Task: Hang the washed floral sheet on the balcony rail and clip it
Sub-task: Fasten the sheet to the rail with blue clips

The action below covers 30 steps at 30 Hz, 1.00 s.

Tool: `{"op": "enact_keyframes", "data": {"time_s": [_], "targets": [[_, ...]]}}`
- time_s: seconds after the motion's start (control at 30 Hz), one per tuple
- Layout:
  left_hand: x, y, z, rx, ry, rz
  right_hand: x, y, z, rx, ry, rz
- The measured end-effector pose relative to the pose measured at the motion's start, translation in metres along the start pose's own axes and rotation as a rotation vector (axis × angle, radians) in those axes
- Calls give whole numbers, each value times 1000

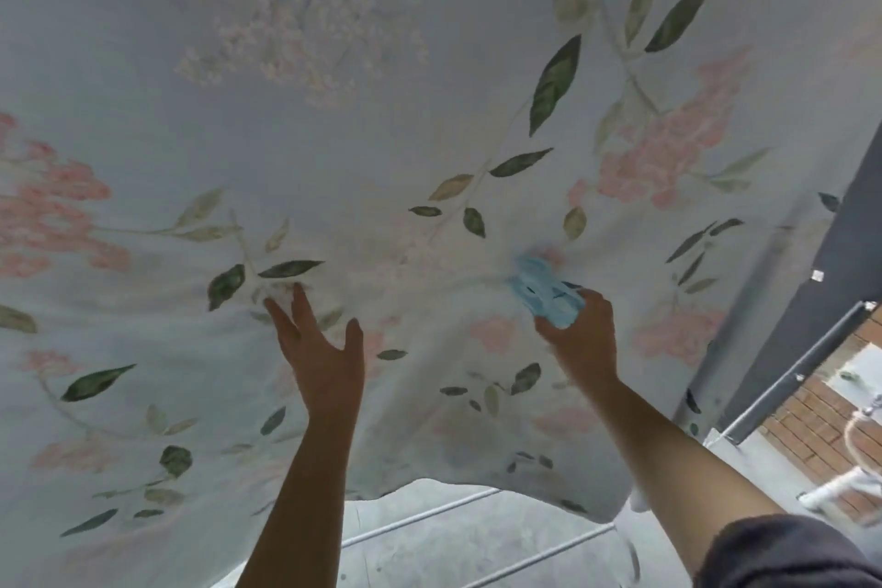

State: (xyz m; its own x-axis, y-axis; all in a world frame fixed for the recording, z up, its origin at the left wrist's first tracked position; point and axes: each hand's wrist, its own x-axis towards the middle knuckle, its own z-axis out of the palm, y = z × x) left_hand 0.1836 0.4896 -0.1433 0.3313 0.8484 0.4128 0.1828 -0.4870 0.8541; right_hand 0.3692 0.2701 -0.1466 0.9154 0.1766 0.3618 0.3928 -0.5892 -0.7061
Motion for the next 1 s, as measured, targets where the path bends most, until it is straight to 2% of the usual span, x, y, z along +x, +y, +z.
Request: {"op": "enact_keyframes", "data": {"time_s": [0.07,0.1,0.23,0.3,0.37,0.5,0.53,0.6,0.67,0.7,0.77,0.87,0.93,1.0], "targets": [[-13,15,12,13,-5,-23,6,25,-18,-65,-19,152],[-25,23,22,14,-9,-28,4,38,-27,-89,-72,130],[-53,49,50,15,-72,28,-6,35,-37,77,-244,-238],[-58,58,61,36,-79,44,6,34,-41,170,-237,-300],[-58,65,69,59,-87,45,26,49,-50,151,-135,-189],[-48,69,73,40,-84,51,49,91,-77,-5,101,262],[-47,73,75,25,-72,49,46,95,-81,-16,113,273],[-47,83,87,-15,-67,65,37,93,-84,29,72,74],[-53,95,104,-50,-109,107,30,86,-82,48,-46,-127],[-56,101,113,-65,-141,131,32,84,-82,56,-78,-173],[-64,110,130,-86,-195,162,44,91,-87,53,3,-128],[-70,117,142,-92,-224,177,57,126,-115,-5,226,190],[-71,123,152,-99,-194,183,66,158,-138,-95,208,318],[-74,131,166,-106,-151,186,73,180,-149,-138,96,264]]}}
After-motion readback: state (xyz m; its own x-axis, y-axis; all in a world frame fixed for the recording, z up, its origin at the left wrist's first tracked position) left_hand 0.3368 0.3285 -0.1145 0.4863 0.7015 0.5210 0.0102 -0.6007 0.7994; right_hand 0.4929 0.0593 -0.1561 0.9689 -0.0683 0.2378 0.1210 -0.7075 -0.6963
